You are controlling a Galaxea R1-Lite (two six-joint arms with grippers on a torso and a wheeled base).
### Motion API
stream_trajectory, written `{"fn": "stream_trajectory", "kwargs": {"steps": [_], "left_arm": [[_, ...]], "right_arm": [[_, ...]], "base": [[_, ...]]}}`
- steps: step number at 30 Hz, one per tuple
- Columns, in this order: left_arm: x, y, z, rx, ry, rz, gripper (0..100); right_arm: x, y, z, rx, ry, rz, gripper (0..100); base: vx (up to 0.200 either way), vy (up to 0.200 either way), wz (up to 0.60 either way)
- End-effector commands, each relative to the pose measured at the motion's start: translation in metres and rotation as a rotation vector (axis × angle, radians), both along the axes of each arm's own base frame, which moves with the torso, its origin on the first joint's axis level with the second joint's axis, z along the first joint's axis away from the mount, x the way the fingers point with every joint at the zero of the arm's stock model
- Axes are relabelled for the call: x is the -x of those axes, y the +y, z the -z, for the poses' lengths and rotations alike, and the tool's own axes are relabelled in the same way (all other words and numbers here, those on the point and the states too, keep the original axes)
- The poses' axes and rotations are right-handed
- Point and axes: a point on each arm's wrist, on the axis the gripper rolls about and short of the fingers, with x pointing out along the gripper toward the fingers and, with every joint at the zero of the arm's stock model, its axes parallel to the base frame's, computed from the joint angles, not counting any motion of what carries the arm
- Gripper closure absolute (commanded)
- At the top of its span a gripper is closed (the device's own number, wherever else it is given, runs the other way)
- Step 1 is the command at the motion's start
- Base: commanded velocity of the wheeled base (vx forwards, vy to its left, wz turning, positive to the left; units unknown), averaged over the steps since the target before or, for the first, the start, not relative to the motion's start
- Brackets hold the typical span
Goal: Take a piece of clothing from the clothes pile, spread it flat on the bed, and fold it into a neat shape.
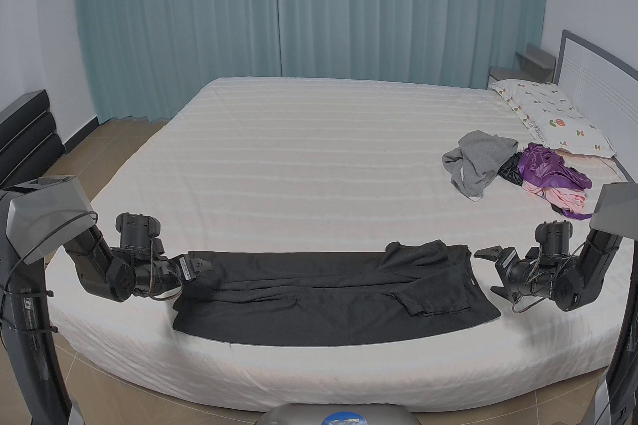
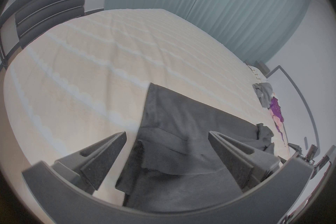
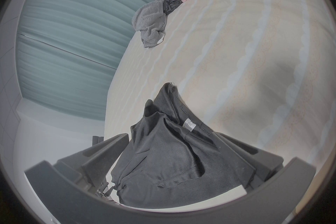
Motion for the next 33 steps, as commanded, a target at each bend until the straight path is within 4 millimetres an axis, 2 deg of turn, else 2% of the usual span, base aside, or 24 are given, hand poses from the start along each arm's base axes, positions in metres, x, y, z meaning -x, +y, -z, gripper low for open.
{"fn": "stream_trajectory", "kwargs": {"steps": [1, 8, 20, 21, 33], "left_arm": [[0.0, 0.003, 0.013, -0.011, 0.028, 0.004, 0], [-0.003, -0.001, 0.037, -0.025, 0.029, 0.028, 0], [-0.005, -0.012, 0.04, -0.025, 0.016, 0.055, 0], [-0.005, -0.012, 0.04, -0.025, 0.015, 0.055, 100], [-0.007, -0.009, 0.035, -0.017, 0.002, 0.038, 100]], "right_arm": [[0.0, 0.0, 0.0, -0.001, 0.001, -0.001, 0], [0.0, 0.001, 0.0, 0.003, 0.0, -0.004, 0], [0.001, 0.001, 0.001, 0.002, 0.003, -0.004, 0], [0.001, 0.001, 0.001, 0.002, 0.003, -0.004, 0], [0.001, 0.001, 0.001, 0.002, 0.002, -0.004, 0]], "base": [[0.0, 0.0, 0.0], [0.0, 0.0, 0.0], [0.0, 0.0, 0.0], [0.0, 0.0, 0.0], [0.0, 0.0, 0.0]]}}
